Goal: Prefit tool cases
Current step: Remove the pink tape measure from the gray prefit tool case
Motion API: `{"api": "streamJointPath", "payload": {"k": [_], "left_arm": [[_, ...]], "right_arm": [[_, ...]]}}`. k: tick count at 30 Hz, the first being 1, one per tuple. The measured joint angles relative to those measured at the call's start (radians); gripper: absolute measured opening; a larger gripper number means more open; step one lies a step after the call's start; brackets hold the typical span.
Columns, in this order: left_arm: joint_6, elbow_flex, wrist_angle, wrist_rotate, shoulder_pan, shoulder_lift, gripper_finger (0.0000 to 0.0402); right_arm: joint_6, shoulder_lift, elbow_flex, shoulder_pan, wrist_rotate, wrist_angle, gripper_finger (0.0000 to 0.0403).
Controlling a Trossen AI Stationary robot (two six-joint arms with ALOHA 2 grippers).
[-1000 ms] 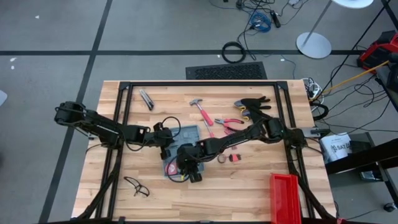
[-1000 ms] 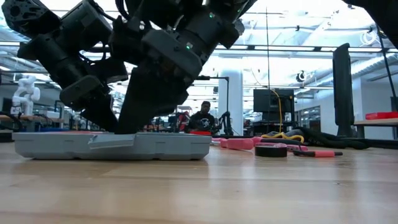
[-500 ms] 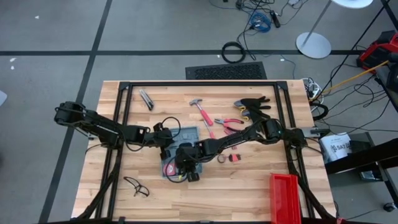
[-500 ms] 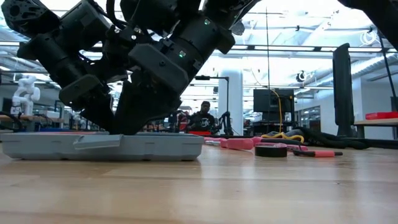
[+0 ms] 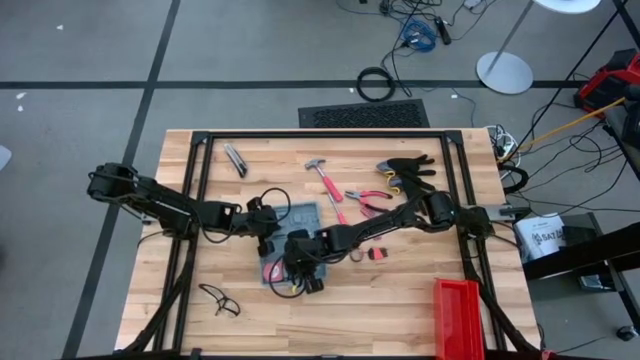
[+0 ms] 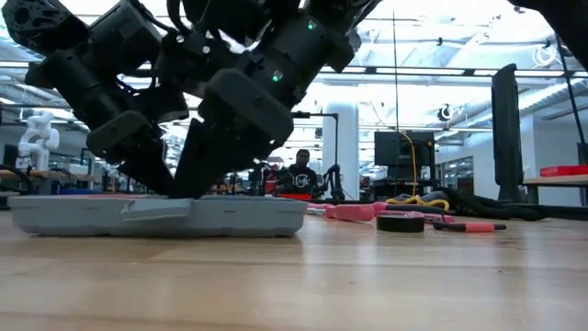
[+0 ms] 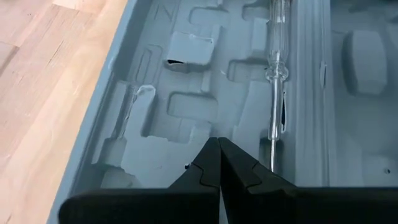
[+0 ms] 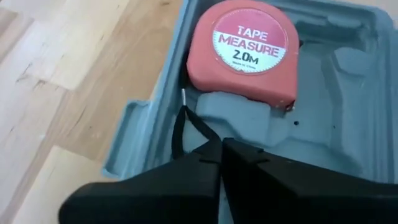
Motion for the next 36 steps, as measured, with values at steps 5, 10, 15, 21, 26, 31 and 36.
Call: {"api": "streamJointPath", "payload": {"k": [5, 10, 15, 21, 26, 31, 36], "left_arm": [[0.0, 0.0, 0.0, 0.0, -0.002, 0.0, 0.0], [0.001, 0.0, -0.001, -0.002, -0.016, 0.0, 0.0], [0.001, 0.0, -0.001, -0.002, -0.028, 0.0, 0.0], [0.0, 0.0, 0.0, -0.002, -0.031, 0.0, 0.0], [0.0, 0.0, 0.0, -0.001, -0.031, 0.0, 0.0], [0.0, 0.0, 0.0, -0.003, -0.031, 0.0, 0.0], [0.0, 0.0, 0.001, -0.005, -0.031, 0.0, 0.0]], "right_arm": [[-0.003, -0.054, 0.003, 0.014, 0.051, 0.0, 0.0], [-0.006, -0.063, 0.003, 0.026, 0.102, -0.013, 0.0], [0.013, -0.069, 0.003, 0.026, 0.096, -0.049, 0.0], [0.049, -0.068, 0.003, 0.019, 0.029, -0.055, 0.0016], [0.069, -0.049, 0.006, 0.019, 0.019, -0.062, 0.0064], [0.102, -0.018, 0.007, 0.019, -0.019, -0.049, 0.0108], [0.12, 0.001, 0.007, 0.02, -0.035, -0.043, 0.0127]]}}
